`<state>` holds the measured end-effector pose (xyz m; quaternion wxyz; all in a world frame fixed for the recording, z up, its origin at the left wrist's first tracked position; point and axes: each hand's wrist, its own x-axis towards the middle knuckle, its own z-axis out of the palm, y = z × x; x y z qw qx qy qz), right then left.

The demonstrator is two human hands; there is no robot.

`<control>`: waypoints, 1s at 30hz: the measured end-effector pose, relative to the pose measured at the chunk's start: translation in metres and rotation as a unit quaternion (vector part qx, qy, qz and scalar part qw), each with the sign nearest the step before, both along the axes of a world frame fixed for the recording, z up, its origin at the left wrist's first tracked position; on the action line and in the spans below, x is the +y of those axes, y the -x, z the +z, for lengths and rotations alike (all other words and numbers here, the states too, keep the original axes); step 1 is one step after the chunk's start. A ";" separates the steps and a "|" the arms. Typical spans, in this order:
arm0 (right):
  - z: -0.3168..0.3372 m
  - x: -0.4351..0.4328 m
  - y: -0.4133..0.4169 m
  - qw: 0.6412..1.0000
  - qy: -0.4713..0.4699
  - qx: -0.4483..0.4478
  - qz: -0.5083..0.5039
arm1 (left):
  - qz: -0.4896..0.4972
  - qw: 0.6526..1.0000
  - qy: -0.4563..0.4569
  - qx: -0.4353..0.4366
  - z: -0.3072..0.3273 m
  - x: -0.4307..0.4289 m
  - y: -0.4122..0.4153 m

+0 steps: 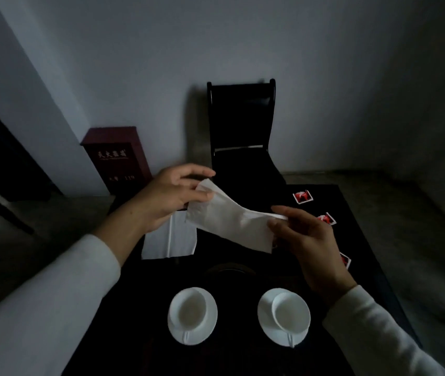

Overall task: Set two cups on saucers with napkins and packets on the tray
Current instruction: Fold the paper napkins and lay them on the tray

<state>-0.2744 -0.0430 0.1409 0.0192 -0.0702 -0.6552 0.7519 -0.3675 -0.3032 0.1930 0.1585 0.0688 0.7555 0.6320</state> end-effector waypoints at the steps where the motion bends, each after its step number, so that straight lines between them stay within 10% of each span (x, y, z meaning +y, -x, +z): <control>1: 0.007 0.004 -0.006 1.000 -0.005 0.002 -0.001 | 0.008 1.000 -0.007 0.002 0.005 0.001 -0.012; 17: 0.052 0.028 -0.071 0.991 -0.094 0.039 0.082 | 0.120 0.989 0.055 0.066 0.044 0.003 -0.143; 24: 0.063 -0.035 -0.087 0.925 -0.315 0.174 0.119 | 0.117 0.980 0.098 0.127 0.071 -0.008 -0.177; 30: 0.077 -0.081 -0.097 0.904 -0.329 0.225 0.153 | 0.102 0.976 0.115 0.152 0.097 -0.034 -0.201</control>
